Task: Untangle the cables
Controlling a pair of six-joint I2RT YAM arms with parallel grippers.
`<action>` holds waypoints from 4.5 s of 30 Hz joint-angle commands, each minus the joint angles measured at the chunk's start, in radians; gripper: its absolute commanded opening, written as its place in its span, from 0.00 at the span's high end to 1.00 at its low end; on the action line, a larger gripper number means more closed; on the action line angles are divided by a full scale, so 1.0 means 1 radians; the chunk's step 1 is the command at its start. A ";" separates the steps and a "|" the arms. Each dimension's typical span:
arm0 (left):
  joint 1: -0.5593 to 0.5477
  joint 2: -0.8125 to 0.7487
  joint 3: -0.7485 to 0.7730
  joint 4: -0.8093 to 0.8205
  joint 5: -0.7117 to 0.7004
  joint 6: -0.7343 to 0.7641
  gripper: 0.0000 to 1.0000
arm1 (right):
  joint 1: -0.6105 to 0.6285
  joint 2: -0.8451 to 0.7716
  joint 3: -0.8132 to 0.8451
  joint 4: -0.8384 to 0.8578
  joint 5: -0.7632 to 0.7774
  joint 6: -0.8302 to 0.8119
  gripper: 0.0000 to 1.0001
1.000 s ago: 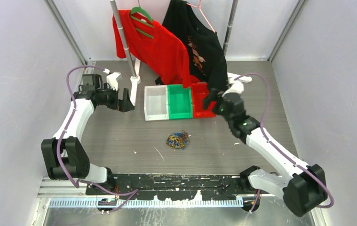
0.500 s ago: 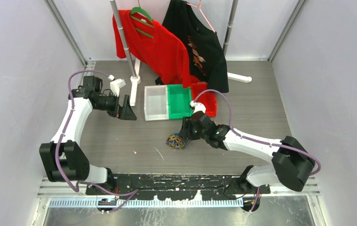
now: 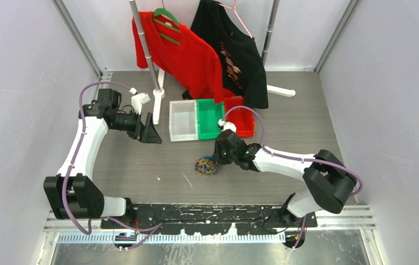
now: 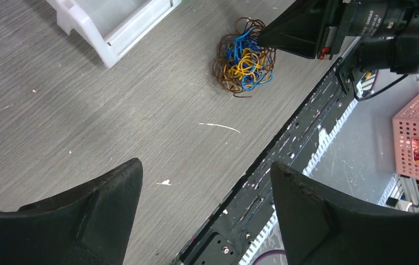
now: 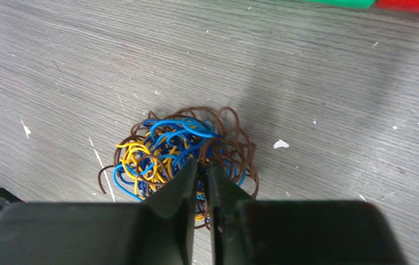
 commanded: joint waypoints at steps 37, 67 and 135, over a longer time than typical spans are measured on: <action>-0.248 -0.034 0.039 0.020 0.185 -0.078 0.29 | 0.012 -0.087 0.269 0.307 -0.487 0.221 0.99; -0.265 -0.181 -0.142 0.198 0.252 -0.169 0.99 | -0.033 -0.136 0.242 0.427 -0.501 0.424 0.99; -0.256 -0.311 -0.038 -0.003 0.112 -0.072 1.00 | -0.076 -0.152 0.339 -0.010 -0.881 0.129 0.99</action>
